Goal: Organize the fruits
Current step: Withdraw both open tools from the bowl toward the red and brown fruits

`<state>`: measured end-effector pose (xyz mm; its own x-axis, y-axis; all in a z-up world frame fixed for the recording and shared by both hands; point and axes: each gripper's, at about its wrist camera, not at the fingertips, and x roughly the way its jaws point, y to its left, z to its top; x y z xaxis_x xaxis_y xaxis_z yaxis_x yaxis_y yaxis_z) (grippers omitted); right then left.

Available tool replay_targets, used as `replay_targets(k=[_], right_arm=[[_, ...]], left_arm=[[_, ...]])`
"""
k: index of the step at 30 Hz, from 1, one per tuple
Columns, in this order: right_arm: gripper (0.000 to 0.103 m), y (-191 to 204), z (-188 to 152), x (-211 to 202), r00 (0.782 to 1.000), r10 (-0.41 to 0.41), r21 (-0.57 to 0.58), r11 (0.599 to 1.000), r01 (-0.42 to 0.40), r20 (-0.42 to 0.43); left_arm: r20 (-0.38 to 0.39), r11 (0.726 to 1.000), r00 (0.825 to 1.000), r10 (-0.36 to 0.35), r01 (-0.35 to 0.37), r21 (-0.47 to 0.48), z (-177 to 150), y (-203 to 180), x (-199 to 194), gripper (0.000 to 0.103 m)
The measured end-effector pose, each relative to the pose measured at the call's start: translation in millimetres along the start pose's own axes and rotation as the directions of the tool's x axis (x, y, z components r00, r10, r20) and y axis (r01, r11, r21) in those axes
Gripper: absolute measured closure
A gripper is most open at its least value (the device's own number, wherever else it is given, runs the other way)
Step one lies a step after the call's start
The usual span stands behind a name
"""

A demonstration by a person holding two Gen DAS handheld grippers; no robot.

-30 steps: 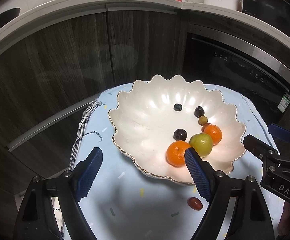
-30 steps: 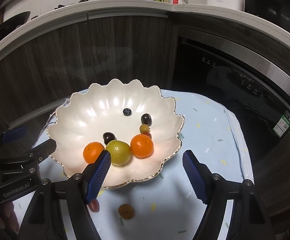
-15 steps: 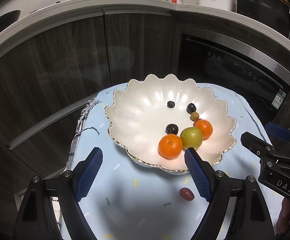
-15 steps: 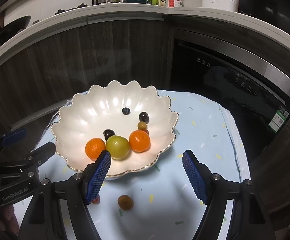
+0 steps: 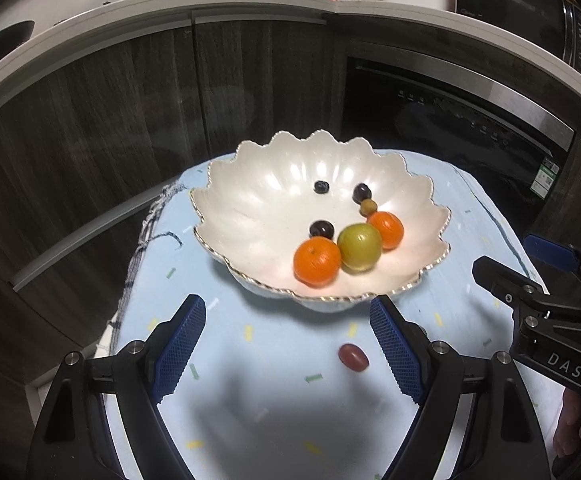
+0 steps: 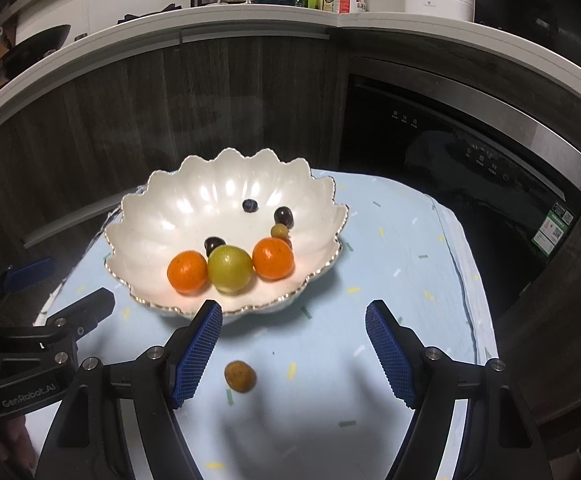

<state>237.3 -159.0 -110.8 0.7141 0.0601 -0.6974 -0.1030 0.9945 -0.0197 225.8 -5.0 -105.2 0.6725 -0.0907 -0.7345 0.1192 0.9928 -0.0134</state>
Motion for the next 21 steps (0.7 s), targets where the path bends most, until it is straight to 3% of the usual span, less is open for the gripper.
replay_targets(k=[21], right_arm=[[0.028,-2.4,-34.0,9.0,0.999,0.027,-0.030,0.999,-0.029,-0.038]], left_arm=[[-0.015,0.998,1.000,-0.023,0.024,0.052,-32.8,-14.8,8.5,0.023]])
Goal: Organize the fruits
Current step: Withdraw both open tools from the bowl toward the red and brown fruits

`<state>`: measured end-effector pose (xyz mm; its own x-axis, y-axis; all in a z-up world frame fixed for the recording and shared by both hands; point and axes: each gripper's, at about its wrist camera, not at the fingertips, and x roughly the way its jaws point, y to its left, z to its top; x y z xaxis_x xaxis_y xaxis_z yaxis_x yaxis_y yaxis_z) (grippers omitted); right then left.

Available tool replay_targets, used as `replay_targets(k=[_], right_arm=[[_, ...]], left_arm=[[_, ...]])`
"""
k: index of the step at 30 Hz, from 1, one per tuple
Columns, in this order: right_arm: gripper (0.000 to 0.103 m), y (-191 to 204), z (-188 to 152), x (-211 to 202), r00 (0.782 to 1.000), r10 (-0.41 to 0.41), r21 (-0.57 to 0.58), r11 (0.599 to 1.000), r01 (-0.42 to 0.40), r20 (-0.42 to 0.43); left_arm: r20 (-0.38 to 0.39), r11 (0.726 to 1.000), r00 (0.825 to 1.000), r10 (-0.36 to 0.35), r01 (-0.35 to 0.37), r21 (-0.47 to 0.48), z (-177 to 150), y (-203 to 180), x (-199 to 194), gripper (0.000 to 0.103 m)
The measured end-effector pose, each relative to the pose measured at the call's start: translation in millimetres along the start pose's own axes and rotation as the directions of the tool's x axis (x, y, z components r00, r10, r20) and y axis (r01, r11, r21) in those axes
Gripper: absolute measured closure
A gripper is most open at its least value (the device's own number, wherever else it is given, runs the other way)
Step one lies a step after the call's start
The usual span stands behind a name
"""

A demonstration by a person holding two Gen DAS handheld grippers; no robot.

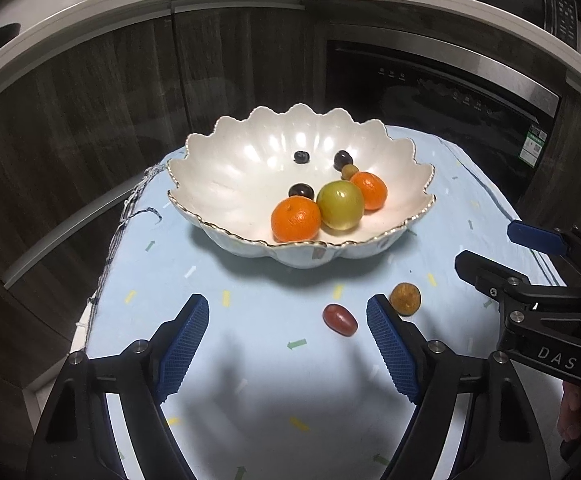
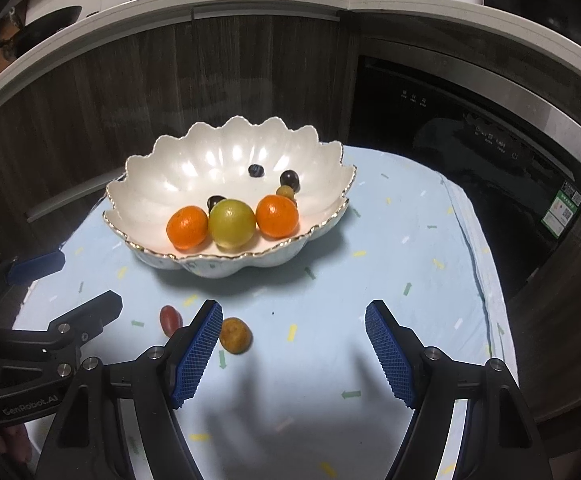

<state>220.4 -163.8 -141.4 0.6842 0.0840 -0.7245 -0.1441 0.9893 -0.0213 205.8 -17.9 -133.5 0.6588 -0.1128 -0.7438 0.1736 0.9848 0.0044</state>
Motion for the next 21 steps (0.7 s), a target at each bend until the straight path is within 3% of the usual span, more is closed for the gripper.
replay_targets(k=[12,21], right_arm=[[0.029,4.7,-10.7,8.7,0.999,0.044,-0.015,0.999,-0.045,-0.015],[0.050,9.6,-16.8,21.4,0.994,0.098,-0.048,0.994,-0.100,-0.044]], left_arm=[[-0.028,0.997,0.998,-0.056,0.057,0.043,-11.5,-12.4,14.8,0.044],[-0.020,0.992,0.997,-0.069,0.071,0.102,-14.6,-22.7,23.7,0.053]])
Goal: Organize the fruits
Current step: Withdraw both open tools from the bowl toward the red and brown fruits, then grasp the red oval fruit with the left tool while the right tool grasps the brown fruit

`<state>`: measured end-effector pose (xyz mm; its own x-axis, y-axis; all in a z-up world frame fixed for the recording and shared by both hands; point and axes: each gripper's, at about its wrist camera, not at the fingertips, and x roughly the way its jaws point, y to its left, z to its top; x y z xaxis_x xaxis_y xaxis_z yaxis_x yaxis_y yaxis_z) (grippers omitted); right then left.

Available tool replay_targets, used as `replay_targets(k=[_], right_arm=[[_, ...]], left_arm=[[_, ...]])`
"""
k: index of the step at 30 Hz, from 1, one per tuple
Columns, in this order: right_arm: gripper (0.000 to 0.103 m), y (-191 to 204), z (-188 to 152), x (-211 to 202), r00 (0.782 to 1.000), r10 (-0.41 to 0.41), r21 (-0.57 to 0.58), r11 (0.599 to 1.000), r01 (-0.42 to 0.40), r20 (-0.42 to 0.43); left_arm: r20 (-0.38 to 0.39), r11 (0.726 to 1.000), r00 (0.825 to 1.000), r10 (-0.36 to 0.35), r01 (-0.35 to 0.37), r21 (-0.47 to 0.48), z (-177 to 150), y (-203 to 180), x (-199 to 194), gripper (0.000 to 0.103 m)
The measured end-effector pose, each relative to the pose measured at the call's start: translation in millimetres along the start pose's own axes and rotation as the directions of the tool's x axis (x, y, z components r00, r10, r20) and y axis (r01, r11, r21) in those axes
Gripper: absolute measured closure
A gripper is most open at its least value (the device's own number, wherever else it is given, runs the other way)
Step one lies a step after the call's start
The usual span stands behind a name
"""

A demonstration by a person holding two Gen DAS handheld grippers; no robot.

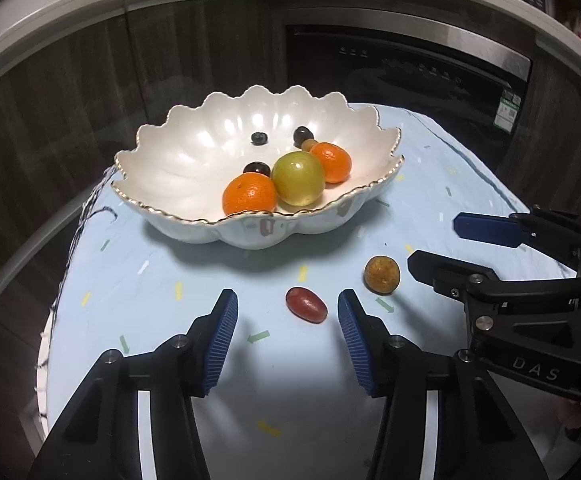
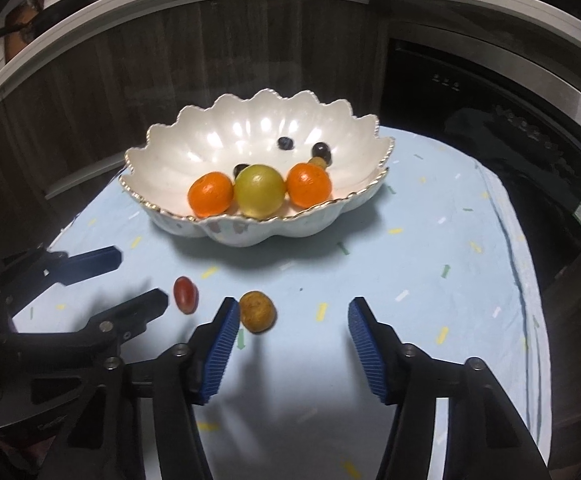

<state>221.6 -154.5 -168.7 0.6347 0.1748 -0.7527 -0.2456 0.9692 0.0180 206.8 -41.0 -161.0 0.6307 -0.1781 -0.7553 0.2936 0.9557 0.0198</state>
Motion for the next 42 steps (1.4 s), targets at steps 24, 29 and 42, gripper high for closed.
replay_targets(k=[24,29,42], right_arm=[[0.063,9.5,-3.3,27.7,0.991,0.125,-0.127,0.984,-0.129,-0.041],[0.065,6.7,-1.6,33.9,0.986,0.154,-0.115,0.980,-0.160,-0.057],[0.074,1.6,1.3,45.1,0.974,0.214,-0.066,0.973,-0.219,-0.079]], left_arm=[[-0.075,0.997,0.995,-0.070,0.071,0.013,-0.5,0.2,33.4,0.073],[-0.089,0.997,0.993,-0.079,0.081,0.010,2.2,0.2,40.1,0.073],[-0.089,0.995,0.991,-0.097,0.098,0.001,6.5,1.5,47.3,0.076]])
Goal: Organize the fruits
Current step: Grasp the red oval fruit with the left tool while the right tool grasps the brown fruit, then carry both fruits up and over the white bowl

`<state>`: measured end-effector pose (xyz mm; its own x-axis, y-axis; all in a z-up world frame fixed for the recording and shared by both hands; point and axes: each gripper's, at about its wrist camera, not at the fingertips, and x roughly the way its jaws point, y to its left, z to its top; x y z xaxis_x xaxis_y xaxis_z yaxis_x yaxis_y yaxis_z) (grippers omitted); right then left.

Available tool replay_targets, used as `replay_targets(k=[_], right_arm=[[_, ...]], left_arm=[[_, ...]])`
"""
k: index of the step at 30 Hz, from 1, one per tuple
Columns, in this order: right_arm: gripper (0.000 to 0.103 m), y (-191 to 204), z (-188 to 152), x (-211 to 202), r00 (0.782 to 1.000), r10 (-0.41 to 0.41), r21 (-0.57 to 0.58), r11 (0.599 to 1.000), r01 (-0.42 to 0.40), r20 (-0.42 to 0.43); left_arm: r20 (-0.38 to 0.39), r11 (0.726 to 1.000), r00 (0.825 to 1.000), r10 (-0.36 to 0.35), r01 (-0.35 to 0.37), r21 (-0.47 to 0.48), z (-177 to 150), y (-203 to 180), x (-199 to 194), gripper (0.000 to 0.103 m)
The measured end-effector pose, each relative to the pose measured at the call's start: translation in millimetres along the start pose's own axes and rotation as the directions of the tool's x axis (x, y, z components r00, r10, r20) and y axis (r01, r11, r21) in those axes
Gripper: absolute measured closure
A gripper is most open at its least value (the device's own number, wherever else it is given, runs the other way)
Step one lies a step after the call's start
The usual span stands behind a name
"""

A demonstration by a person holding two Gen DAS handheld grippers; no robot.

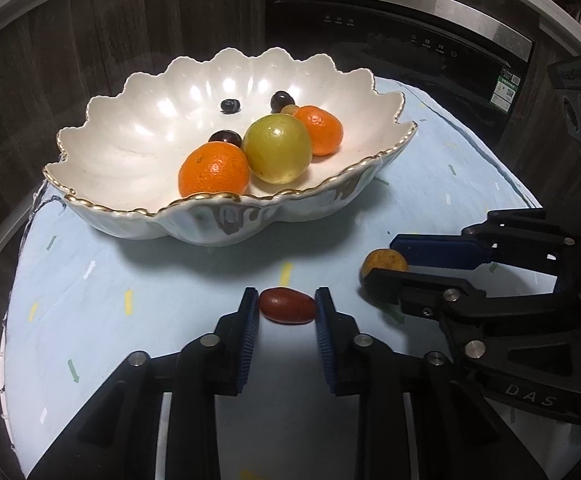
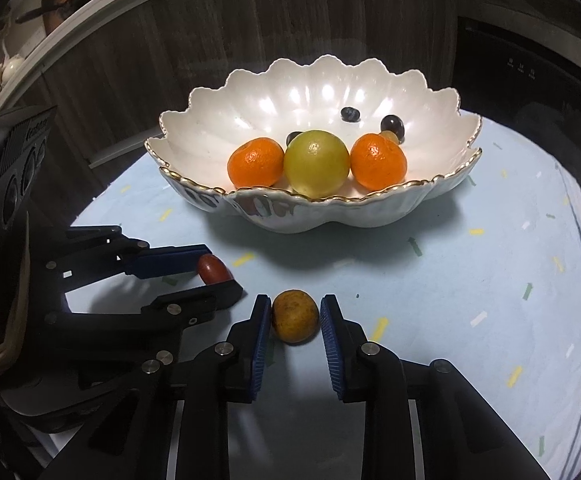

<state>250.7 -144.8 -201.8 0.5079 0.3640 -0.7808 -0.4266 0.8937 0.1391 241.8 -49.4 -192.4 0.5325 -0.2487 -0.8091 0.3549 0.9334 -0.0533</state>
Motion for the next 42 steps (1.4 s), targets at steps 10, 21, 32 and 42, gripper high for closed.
replay_targets(k=[10,21,32,42], right_arm=[[0.076,1.5,-1.1,0.6,1.000,0.000,-0.003,1.000,0.000,-0.003],[0.076,12.5,2.4,-13.1,1.000,-0.012,-0.020,1.000,0.012,0.024],[0.076,24.7,7.3,-38.7,0.997,-0.037,-0.041,0.998,0.040,0.068],[0.076,37.5,15.7,-62.3,0.992,-0.061,-0.057,0.996,0.068,0.112]], left_arm=[[0.007,1.000,1.000,0.015,-0.015,-0.004,-0.9,-0.9,-3.1,0.076],[0.033,1.000,0.999,0.023,-0.023,-0.010,-1.3,0.0,-18.8,0.076],[0.085,0.999,0.996,0.028,-0.026,-0.022,-0.1,-0.3,-49.0,0.076],[0.130,0.998,0.991,0.043,-0.038,-0.040,2.8,3.7,-73.3,0.075]])
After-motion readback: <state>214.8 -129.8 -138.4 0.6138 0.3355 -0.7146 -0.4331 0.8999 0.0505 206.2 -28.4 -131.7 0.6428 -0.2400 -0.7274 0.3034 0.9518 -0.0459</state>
